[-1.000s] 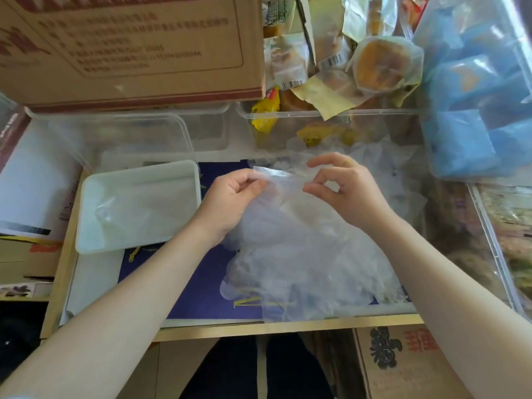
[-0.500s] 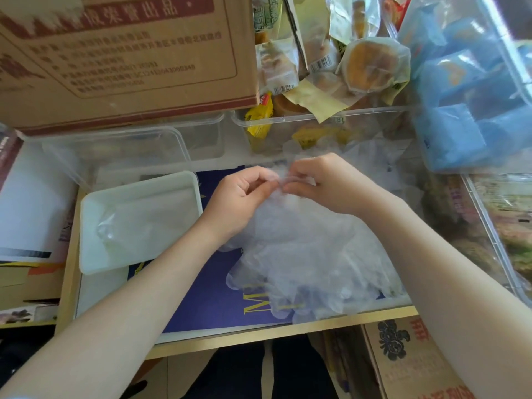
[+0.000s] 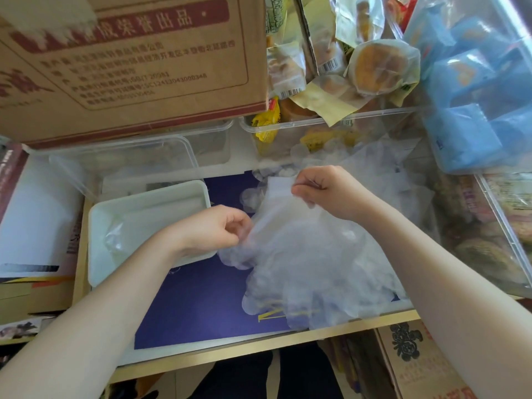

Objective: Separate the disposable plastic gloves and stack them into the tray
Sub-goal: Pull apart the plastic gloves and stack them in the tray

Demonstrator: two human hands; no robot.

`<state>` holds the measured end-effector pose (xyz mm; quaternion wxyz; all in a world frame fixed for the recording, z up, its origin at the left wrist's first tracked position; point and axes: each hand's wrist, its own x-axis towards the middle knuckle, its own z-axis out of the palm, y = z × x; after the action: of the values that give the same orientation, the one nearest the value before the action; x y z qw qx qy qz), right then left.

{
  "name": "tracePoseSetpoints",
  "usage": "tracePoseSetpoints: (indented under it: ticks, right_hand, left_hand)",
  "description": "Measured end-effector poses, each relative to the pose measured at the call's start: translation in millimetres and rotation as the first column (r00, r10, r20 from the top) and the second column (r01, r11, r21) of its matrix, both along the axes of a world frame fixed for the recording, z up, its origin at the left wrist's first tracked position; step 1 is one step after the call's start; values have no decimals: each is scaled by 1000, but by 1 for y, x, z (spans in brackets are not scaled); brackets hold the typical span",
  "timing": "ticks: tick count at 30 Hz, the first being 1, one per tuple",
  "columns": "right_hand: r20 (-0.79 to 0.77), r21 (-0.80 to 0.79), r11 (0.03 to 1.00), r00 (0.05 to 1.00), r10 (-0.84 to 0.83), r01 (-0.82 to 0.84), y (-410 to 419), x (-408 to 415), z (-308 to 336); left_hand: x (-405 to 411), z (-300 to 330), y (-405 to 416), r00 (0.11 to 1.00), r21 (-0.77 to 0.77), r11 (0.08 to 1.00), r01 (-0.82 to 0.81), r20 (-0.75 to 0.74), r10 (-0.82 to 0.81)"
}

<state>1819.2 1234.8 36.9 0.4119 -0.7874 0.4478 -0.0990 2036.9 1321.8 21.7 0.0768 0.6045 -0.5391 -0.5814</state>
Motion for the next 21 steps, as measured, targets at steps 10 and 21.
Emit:
tracePoseSetpoints:
  ticks: [10,21]
  right_hand:
    - [8,118,988,995,-99,97,2,3,4]
    - [128,809,543,834,-537,225,37,-50,-31]
  left_hand:
    - [-44,-6,-8,914,-299,865,-403,-180,363]
    - [-29,-10,-11,855,-230,833,-503,-273,441]
